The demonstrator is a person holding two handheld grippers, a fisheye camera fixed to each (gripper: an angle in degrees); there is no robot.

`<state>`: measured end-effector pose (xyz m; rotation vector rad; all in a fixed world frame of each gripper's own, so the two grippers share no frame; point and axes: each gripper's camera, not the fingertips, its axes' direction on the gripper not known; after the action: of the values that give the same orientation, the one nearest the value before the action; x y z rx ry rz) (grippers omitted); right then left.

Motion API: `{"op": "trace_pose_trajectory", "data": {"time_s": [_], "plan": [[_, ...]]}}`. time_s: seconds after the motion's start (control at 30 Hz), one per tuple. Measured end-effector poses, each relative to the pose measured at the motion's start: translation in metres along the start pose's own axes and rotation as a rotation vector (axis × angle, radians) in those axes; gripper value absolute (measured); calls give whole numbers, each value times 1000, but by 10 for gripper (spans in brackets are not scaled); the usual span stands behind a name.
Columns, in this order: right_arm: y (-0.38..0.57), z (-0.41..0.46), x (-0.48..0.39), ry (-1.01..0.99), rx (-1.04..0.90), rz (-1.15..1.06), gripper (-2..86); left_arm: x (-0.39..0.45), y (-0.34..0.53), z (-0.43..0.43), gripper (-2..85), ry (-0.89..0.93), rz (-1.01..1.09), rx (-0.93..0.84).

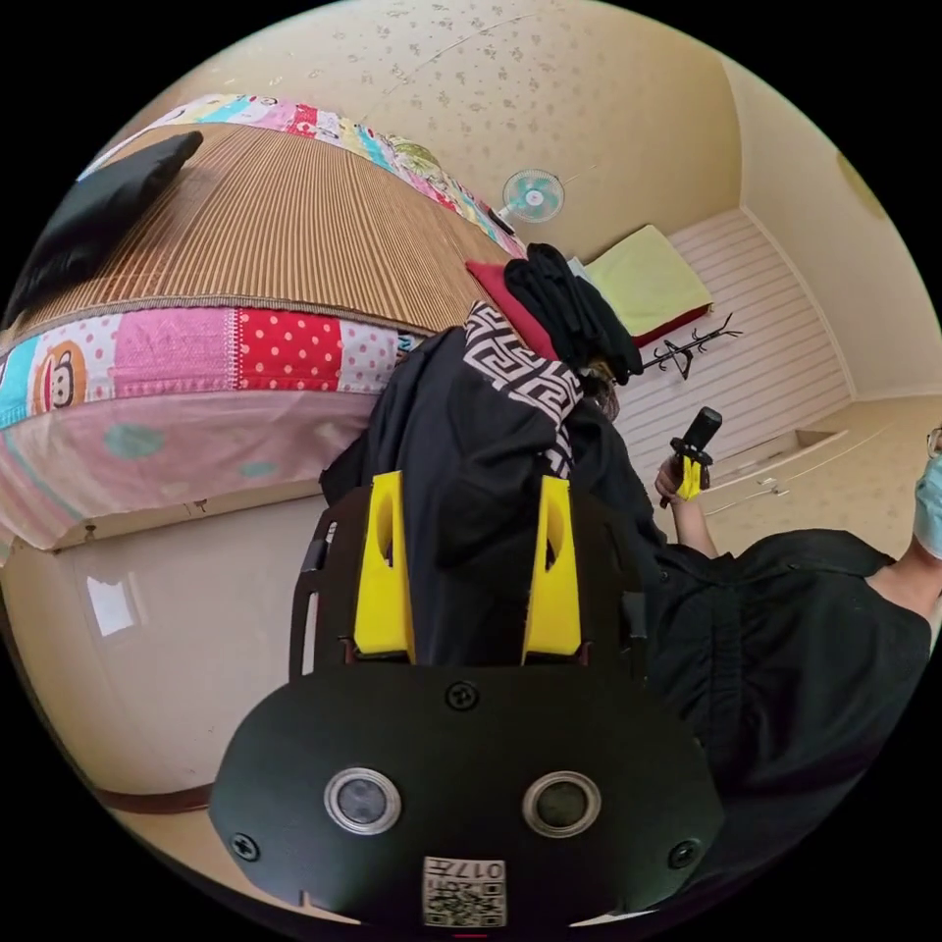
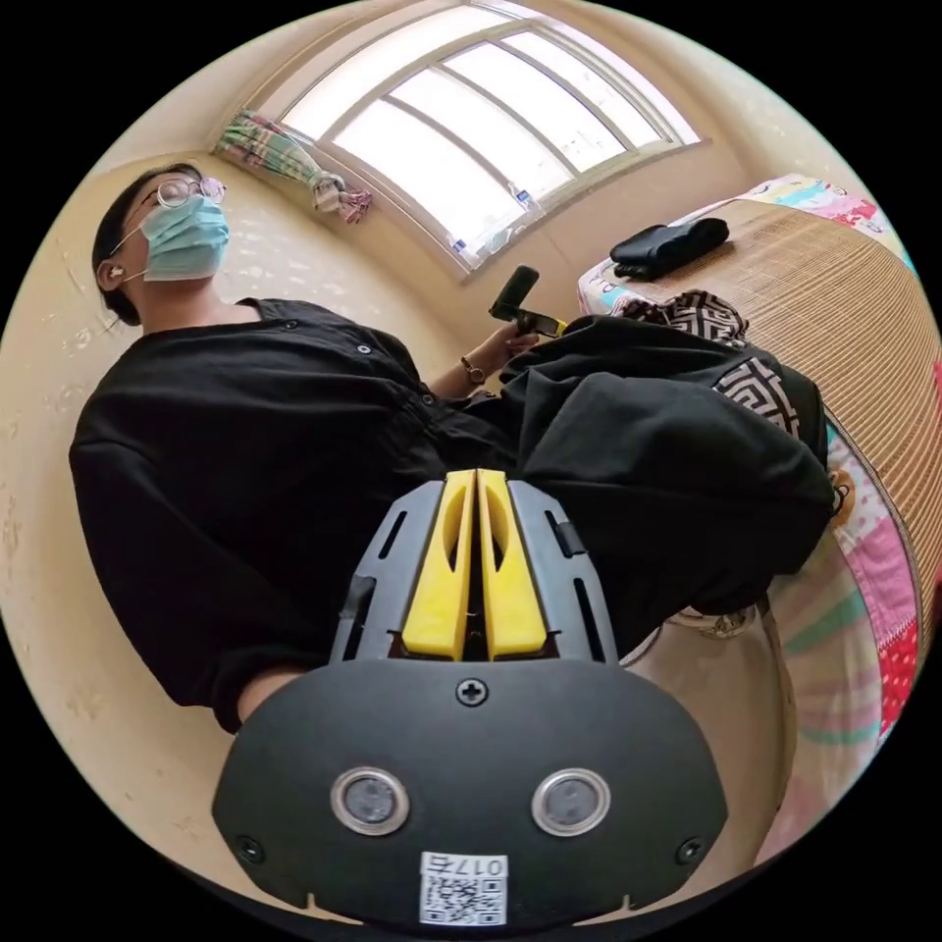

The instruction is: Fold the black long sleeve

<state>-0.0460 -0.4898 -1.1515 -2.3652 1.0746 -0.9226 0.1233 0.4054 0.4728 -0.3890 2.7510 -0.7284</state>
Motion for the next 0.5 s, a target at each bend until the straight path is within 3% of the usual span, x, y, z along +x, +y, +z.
{"op": "trace_pose_trajectory", "data": {"time_s": [0.13,0.2,0.27,0.33,0.43,0.5], "plan": [[-13,-40,-12,54,240,-116,15,-14,-16,14,51,134,-1,43],[-34,-62,25,268,387,137,28,-19,-15,-14,41,298,48,246],[-52,-63,71,394,399,430,43,-45,-14,-47,41,429,-43,471],[-71,-51,107,447,376,552,58,-61,-19,-54,53,357,-160,459],[-118,-22,144,434,303,516,72,-68,-16,-53,143,125,-291,384],[-155,2,169,509,191,535,85,-74,-4,-46,187,117,-335,370]]}}
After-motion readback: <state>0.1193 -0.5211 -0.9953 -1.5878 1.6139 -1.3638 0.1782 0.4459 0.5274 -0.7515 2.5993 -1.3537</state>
